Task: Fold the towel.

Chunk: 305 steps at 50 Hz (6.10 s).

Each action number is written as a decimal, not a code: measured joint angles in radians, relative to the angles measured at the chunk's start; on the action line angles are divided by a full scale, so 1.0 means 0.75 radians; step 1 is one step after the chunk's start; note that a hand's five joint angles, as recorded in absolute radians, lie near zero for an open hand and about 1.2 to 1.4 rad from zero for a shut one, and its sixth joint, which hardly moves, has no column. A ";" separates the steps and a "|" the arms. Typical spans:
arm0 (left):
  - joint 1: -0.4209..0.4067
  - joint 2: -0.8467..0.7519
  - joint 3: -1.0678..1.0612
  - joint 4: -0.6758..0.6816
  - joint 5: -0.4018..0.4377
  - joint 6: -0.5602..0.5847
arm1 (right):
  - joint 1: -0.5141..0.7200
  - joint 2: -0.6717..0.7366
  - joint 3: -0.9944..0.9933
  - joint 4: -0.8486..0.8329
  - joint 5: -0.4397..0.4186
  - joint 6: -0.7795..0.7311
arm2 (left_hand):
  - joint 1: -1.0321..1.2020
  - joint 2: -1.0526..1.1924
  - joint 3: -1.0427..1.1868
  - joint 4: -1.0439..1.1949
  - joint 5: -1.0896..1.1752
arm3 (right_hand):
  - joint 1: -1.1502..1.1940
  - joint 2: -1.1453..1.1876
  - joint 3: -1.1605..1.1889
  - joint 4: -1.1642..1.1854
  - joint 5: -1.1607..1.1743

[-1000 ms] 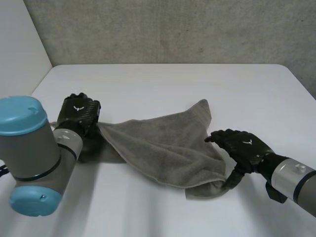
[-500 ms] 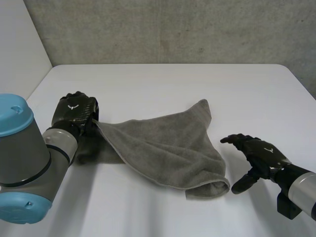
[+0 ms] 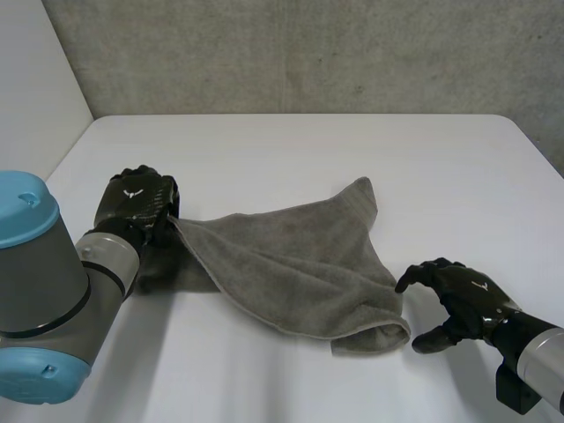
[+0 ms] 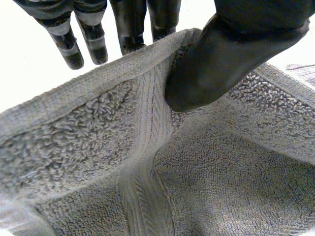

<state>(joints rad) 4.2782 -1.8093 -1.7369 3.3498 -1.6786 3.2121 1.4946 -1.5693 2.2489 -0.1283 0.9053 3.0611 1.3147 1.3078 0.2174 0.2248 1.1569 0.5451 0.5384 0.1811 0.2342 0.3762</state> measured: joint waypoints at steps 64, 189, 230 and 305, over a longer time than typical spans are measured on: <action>0.008 0.006 -0.016 0.016 -0.004 0.000 | 0.208 0.319 -0.262 -0.244 0.052 -0.020 | 0.000 0.000 0.000 0.000 0.000 | 1.014 1.022 0.000 0.000 1.019; 0.134 0.233 0.500 0.147 0.362 0.021 | 0.339 0.209 -1.240 -0.107 0.032 -0.261 | 0.012 0.007 0.000 0.000 0.012 | 0.984 1.021 0.000 0.000 1.048; 0.091 -0.186 -0.088 0.189 0.261 0.188 | 0.203 0.410 -0.644 0.106 0.011 -0.576 | -1.192 -1.229 0.000 0.000 -1.300 | 0.541 0.572 0.000 0.000 0.592; 0.226 0.176 -0.116 -0.088 0.375 0.199 | -0.318 0.160 -0.733 0.116 -0.192 -0.315 | 0.005 0.009 0.000 0.000 -0.007 | 1.022 1.003 0.000 0.000 1.040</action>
<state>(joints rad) 4.4479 -1.6773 -1.8241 3.2836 -1.3972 3.3613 1.2561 -1.4493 1.6988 -0.0413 0.7613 2.8245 1.3184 1.3147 0.2174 0.2248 1.1516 1.3114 1.2905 0.1811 0.2342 1.1563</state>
